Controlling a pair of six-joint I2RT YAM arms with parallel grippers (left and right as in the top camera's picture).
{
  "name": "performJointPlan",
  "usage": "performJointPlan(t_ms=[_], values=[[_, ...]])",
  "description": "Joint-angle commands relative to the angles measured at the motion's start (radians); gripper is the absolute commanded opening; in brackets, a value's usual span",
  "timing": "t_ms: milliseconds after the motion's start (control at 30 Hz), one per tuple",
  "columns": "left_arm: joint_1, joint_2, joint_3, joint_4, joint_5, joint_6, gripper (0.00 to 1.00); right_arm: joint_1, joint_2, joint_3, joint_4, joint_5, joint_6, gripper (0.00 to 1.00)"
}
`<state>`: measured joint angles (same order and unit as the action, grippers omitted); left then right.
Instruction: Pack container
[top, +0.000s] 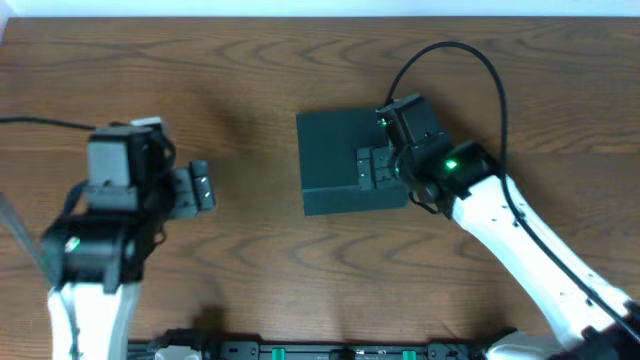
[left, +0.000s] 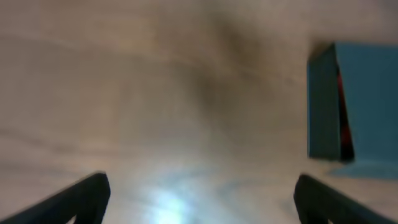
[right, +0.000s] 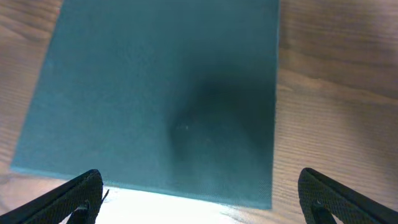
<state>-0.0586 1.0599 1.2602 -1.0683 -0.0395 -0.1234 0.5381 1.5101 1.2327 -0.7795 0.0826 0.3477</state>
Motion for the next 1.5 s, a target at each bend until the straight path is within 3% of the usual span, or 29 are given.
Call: performJointPlan(t_ms=[0, 333, 1300, 1467], values=[[0.006, 0.051, -0.089, 0.084, 0.08, -0.016, 0.96, 0.017, 0.045, -0.014, 0.011, 0.003, -0.011, 0.99], [0.006, 0.258, -0.108, 0.165, 0.224, -0.011, 0.95, 0.105, 0.108, -0.018, 0.051, 0.027, -0.029, 0.99], [0.006, 0.262, -0.108, 0.172, 0.252, 0.008, 0.95, 0.105, 0.306, -0.019, 0.056, 0.018, 0.015, 0.99], [-0.003, 0.262, -0.108, 0.163, 0.363, 0.05, 0.95, 0.105, 0.306, -0.019, 0.063, 0.018, 0.016, 0.99]])
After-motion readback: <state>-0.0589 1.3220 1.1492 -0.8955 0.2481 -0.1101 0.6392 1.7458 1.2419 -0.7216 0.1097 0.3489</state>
